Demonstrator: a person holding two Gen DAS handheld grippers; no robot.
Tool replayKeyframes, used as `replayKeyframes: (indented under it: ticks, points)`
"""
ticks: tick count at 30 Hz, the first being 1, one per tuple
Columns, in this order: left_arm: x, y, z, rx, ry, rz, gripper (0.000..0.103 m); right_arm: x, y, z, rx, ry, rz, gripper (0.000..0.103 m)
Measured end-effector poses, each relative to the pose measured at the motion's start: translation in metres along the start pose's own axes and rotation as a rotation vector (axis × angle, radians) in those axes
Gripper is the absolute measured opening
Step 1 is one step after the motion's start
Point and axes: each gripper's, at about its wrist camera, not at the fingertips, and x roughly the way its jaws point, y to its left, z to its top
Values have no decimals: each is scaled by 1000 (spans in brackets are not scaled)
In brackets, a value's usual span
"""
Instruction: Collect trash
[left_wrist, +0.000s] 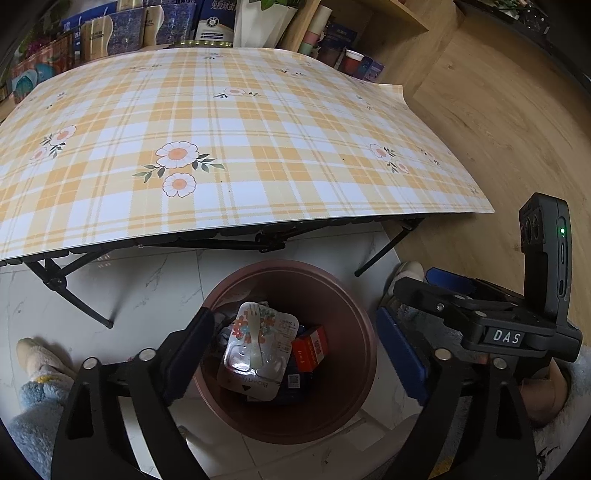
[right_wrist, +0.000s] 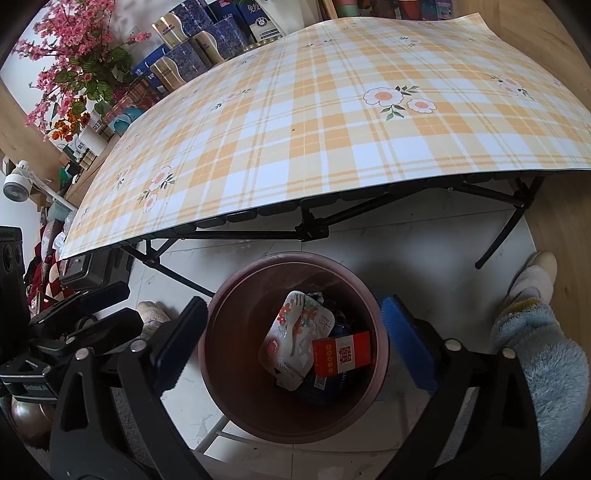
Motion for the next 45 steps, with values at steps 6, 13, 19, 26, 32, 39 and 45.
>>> replayKeyframes:
  ticks: [6, 13, 19, 26, 32, 39, 45]
  points:
    - [1, 5, 0, -22, 4, 34, 93, 6, -2, -1, 10, 34, -27, 97]
    - [1, 10, 0, -42, 5, 59, 95, 6, -2, -1, 8, 34, -36, 97]
    - [-4, 10, 2, -49, -19, 99, 96, 3, 0, 1, -6, 23, -48, 97]
    - [-15, 9, 6, -45, -59, 128, 96, -6, 8, 6, -47, -5, -73, 97]
    - [-68, -6, 33, 20, -253, 191, 96, -53, 31, 35, -156, -152, -118, 97]
    - [-160, -30, 86, 85, -529, 280, 97, -138, 68, 87, -264, -385, -119, 97]
    - [-209, -51, 105, 114, -659, 316, 97, -193, 84, 114, -293, -516, -97, 97]
